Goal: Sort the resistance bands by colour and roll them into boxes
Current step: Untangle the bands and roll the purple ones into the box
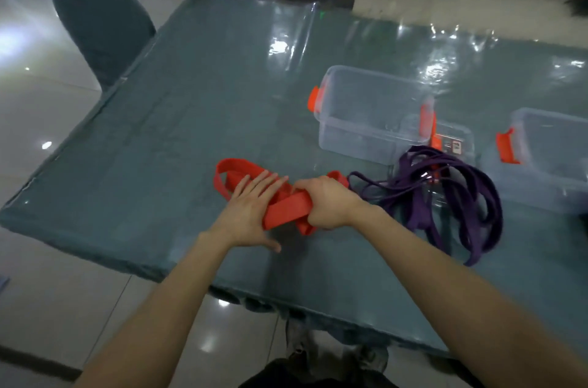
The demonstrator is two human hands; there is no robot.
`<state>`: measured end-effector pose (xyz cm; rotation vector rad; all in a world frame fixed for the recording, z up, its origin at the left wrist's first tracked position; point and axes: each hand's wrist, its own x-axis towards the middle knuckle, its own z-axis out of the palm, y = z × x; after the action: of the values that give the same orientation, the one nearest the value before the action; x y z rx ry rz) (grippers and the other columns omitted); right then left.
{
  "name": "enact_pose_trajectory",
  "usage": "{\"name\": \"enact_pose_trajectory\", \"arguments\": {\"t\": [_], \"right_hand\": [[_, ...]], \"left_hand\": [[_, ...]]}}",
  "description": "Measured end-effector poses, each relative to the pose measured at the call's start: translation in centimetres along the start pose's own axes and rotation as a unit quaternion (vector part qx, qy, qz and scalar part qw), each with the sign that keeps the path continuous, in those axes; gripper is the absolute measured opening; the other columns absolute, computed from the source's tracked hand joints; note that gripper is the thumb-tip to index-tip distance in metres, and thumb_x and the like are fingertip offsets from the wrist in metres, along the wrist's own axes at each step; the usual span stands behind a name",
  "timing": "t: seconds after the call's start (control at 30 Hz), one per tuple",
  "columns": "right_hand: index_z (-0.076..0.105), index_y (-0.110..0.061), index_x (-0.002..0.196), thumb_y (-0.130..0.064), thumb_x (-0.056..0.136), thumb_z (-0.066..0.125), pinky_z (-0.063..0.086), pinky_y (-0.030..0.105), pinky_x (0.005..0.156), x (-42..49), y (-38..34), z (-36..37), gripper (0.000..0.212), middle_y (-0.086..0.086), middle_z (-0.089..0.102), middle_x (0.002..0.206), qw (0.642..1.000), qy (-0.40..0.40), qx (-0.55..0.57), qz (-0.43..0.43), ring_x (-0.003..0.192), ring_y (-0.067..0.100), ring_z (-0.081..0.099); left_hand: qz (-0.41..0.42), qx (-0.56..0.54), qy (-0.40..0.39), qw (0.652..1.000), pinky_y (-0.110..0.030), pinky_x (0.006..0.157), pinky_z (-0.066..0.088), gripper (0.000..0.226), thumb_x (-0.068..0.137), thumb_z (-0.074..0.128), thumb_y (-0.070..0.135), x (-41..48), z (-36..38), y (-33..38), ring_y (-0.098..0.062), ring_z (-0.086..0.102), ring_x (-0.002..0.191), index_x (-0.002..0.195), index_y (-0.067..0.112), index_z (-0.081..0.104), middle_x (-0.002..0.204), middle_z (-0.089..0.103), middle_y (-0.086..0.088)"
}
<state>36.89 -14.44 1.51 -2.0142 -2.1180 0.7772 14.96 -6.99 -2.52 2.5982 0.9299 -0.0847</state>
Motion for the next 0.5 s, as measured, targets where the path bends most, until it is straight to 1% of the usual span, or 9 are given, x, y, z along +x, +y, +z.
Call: {"name": "enact_pose_trajectory", "arguments": {"t": [0.07,0.13,0.17,0.2,0.23,0.3,0.37,0.43,0.5], "right_hand": [[0.071,-0.025,0.101,-0.018,0.067,0.081,0.045,0.03,0.069,-1.6,0.1,-3.0,0.036,-0.002,0.073,0.089,0.998,0.01,0.053,0.035,0.083,0.025,0.068],[0.072,-0.02,0.094,-0.01,0.063,0.086,0.046,0.03,0.064,-3.5,1.0,-5.8,0.035,-0.005,0.067,0.079,0.982,0.017,0.167,0.09,0.071,0.017,0.062],[0.072,-0.016,0.091,-0.006,0.061,0.087,0.048,0.03,0.063,-4.5,1.4,-6.9,0.035,-0.004,0.066,0.077,0.964,0.027,0.237,0.113,0.068,0.015,0.059],[0.073,-0.01,0.092,-0.003,0.06,0.087,0.049,0.032,0.065,-5.5,1.8,-7.8,0.036,-0.001,0.066,0.077,0.944,0.042,0.304,0.126,0.069,0.016,0.059],[0.074,-0.005,0.095,0.001,0.06,0.085,0.051,0.034,0.068,-6.4,2.2,-8.5,0.037,0.003,0.067,0.079,0.919,0.062,0.365,0.133,0.072,0.019,0.061],[0.076,0.001,0.101,0.013,0.063,0.077,0.054,0.038,0.073,-7.9,3.2,-9.5,0.04,0.011,0.071,0.084,0.862,0.097,0.479,0.138,0.077,0.027,0.065],[0.078,0.003,0.107,0.016,0.065,0.071,0.055,0.044,0.078,-9.1,4.3,-10.0,0.045,0.021,0.073,0.093,0.802,0.104,0.571,0.137,0.083,0.035,0.067],[0.077,0.006,0.111,0.01,0.061,0.071,0.056,0.049,0.085,-10.4,5.5,-10.3,0.051,0.025,0.072,0.101,0.748,0.098,0.642,0.136,0.089,0.039,0.067],[0.074,0.006,0.118,0.005,0.061,0.072,0.056,0.052,0.088,-12.1,7.1,-10.3,0.057,0.027,0.072,0.105,0.714,0.111,0.678,0.136,0.09,0.039,0.067]], "left_hand": [[-0.016,-0.145,0.019,0.989,-0.052,0.132,0.026,0.144,0.045,0.103,0.065,1.1,-1.0,1.6,-0.02,0.039,0.158,0.167,0.03,0.034,0.167,0.047,0.002],[-0.037,-0.288,0.013,0.957,-0.048,0.109,0.055,0.126,0.043,0.109,0.051,2.0,-2.3,3.3,-0.015,0.068,0.127,0.153,0.038,0.051,0.142,0.069,0.01],[-0.037,-0.34,0.007,0.94,-0.043,0.097,0.061,0.117,0.042,0.109,0.047,2.4,-2.8,4.2,-0.013,0.073,0.115,0.146,0.04,0.056,0.129,0.074,0.014],[-0.028,-0.385,0.007,0.922,-0.036,0.094,0.061,0.11,0.042,0.107,0.043,2.7,-3.3,5.1,-0.01,0.074,0.111,0.141,0.039,0.059,0.124,0.076,0.014],[-0.018,-0.427,0.012,0.904,-0.03,0.098,0.058,0.107,0.045,0.105,0.037,2.9,-3.7,6.1,-0.008,0.073,0.113,0.141,0.034,0.059,0.125,0.077,0.012],[-0.005,-0.494,0.019,0.869,-0.026,0.105,0.053,0.105,0.052,0.1,0.028,3.2,-4.4,8.4,-0.007,0.069,0.12,0.146,0.022,0.055,0.132,0.073,0.006],[0.011,-0.525,0.023,0.85,-0.022,0.103,0.052,0.106,0.054,0.097,0.028,3.4,-5.0,11.4,-0.005,0.068,0.119,0.149,0.015,0.052,0.132,0.072,0.005],[0.014,-0.544,0.042,0.838,-0.024,0.099,0.056,0.104,0.053,0.095,0.03,4.0,-5.3,15.0,-0.007,0.069,0.113,0.147,0.012,0.054,0.127,0.073,0.002],[0.003,-0.564,0.064,0.823,-0.03,0.097,0.06,0.093,0.055,0.094,0.031,5.0,-5.2,18.8,-0.013,0.071,0.11,0.14,0.012,0.06,0.123,0.076,-0.002]]}}
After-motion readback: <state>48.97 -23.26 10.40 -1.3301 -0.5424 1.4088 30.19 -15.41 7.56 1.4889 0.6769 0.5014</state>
